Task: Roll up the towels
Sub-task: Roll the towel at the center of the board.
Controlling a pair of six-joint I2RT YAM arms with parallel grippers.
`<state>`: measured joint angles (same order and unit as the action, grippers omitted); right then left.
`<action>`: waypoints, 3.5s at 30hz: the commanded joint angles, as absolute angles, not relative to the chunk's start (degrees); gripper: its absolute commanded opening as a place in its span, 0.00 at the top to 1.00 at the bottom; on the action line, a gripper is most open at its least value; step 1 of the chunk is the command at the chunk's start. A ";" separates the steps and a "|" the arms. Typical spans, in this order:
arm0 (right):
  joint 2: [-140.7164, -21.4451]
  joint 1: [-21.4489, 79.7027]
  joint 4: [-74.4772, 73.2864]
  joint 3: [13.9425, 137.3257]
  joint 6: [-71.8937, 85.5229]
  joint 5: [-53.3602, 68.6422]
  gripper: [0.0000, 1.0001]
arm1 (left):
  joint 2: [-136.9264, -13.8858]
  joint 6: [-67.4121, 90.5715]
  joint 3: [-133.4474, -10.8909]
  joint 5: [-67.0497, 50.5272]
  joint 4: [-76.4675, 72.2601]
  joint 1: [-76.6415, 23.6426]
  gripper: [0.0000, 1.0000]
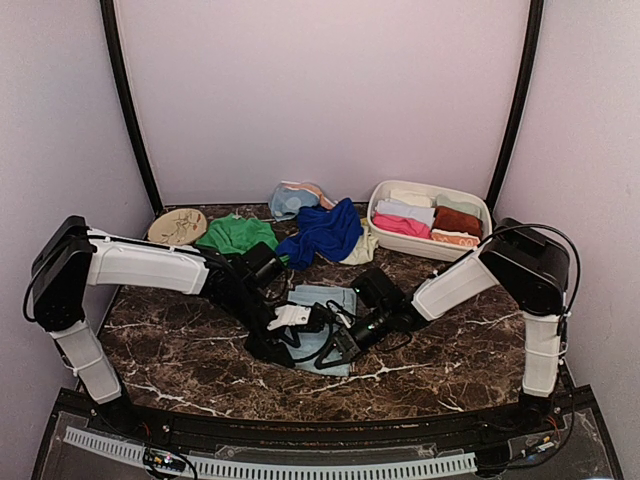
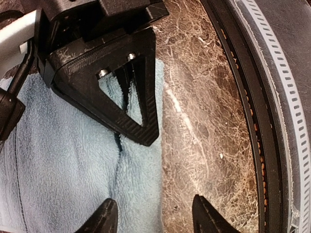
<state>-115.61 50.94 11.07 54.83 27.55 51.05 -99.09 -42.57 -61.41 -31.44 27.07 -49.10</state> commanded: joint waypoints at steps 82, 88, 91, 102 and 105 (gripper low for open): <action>-108.62 74.46 28.76 42.41 -26.49 -12.16 0.88 | -120.96 -41.67 -74.72 -48.90 52.71 -37.77 0.68; -105.35 73.16 22.47 41.78 -16.04 -4.44 1.00 | -108.57 -38.49 -67.02 -46.88 41.67 -33.66 0.41; -104.73 71.50 18.93 41.93 -11.08 0.30 1.00 | -101.74 -38.98 -63.74 -44.78 38.29 -32.79 0.40; -110.29 61.17 5.98 49.85 3.72 25.40 1.00 | -89.72 -44.37 -56.20 -42.89 35.05 -33.63 0.44; -112.88 59.14 4.55 51.70 7.73 30.87 1.00 | -88.60 -45.20 -54.54 -39.68 34.19 -36.45 0.45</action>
